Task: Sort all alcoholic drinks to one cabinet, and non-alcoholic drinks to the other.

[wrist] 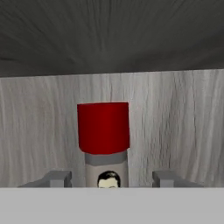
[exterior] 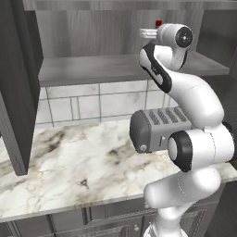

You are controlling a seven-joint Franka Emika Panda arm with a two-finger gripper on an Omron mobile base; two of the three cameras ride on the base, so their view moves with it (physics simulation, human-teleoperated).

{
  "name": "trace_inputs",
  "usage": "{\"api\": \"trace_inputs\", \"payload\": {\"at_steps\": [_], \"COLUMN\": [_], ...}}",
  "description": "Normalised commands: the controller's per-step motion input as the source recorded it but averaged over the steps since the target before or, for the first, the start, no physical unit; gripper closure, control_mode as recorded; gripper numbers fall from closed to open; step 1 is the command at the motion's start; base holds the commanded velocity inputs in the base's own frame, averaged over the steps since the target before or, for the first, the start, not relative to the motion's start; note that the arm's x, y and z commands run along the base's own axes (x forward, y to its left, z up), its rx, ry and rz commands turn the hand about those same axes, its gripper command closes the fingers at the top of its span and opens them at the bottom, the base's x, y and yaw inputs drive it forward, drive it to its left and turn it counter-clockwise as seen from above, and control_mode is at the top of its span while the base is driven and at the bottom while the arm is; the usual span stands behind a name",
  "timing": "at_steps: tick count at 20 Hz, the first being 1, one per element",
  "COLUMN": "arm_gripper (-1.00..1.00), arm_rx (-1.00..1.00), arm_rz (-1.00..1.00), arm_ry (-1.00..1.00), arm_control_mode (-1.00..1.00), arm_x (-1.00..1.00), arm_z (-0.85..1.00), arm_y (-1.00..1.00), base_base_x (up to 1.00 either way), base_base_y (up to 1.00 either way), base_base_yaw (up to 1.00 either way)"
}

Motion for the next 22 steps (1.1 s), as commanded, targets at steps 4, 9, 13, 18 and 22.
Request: {"api": "trace_inputs", "payload": {"at_steps": [4, 9, 13, 18, 22], "arm_gripper": [-1.00, -1.00, -1.00, -1.00, -1.00], "arm_rx": [0.00, 0.00, 0.00, 0.00, 0.00], "arm_rz": [0.00, 0.00, 0.00, 0.00, 0.00], "arm_ry": [0.00, -0.01, 0.00, -0.03, 0.01], "arm_control_mode": [-1.00, -1.00, -1.00, -1.00, -1.00], "arm_x": [-0.14, -0.80, -1.00, -1.00, -1.00], "arm_z": [0.00, 0.01, 0.07, 0.26, 0.44], "arm_y": [-0.01, 0.00, 0.00, 0.00, 0.00], "base_base_x": [0.00, 0.00, 0.00, 0.00, 0.00], "base_base_y": [0.00, 0.00, 0.00, 0.00, 0.00], "base_base_yaw": [0.00, 0.00, 0.00, 0.00, 0.00]}}
